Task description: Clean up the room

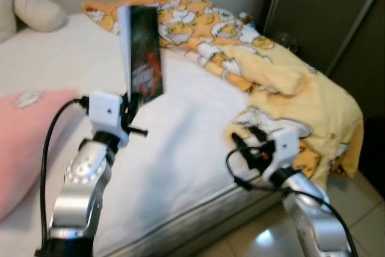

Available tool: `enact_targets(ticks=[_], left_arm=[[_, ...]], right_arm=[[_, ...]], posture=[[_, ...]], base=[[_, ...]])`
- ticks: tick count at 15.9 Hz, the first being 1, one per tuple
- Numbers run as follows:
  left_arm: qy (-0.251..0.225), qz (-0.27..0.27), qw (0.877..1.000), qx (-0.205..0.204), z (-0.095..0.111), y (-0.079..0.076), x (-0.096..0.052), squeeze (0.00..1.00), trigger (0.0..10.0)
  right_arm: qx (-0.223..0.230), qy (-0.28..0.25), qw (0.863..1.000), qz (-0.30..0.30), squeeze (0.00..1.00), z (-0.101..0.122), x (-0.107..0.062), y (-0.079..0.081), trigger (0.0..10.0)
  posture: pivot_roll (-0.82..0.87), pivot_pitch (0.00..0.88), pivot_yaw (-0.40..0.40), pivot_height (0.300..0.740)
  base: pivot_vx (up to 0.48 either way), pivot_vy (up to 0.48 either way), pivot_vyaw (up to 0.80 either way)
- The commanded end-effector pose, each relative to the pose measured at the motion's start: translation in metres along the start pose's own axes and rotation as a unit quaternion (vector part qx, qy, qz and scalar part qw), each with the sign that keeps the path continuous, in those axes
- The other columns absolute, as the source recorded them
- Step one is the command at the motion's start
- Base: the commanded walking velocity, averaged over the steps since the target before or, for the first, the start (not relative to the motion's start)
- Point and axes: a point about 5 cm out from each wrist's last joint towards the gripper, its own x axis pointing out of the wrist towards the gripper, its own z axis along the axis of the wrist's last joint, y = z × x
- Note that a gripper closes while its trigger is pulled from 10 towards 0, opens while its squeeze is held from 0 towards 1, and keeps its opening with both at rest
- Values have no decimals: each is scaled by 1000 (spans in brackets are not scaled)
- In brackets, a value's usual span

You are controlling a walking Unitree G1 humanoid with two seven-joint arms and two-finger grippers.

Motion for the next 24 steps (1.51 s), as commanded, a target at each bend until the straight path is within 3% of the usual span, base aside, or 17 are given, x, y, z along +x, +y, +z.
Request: enact_targets(ticks=[1,14,16,19,24], left_arm=[[-18,10,1000,10,10,4,-1,0,10000],[7,14,1000,10,-2,-1,-8,0,10000],[19,42,998,47,-5,7,-3,0,10000],[23,26,999,20,-6,7,7,0,10000],[20,3,1000,14,-6,0,13,0,10000]], right_arm=[[-2,-13,1000,16,0,5,4,5,10000],[-1,-14,1000,22,0,2,6,2,10000],[18,-20,999,-23,0,3,9,-3,10000],[22,-33,994,-99,0,5,6,-14,10000],[35,-36,987,-151,0,4,-6,-25,10000]], posture=[[-6,0,33,740],[-3,0,26,740],[-13,0,40,740],[-25,0,64,740],[-47,0,76,740]], base=[[0,480,800],[0,473,800],[0,-480,0],[0,-320,0],[0,0,-640]])
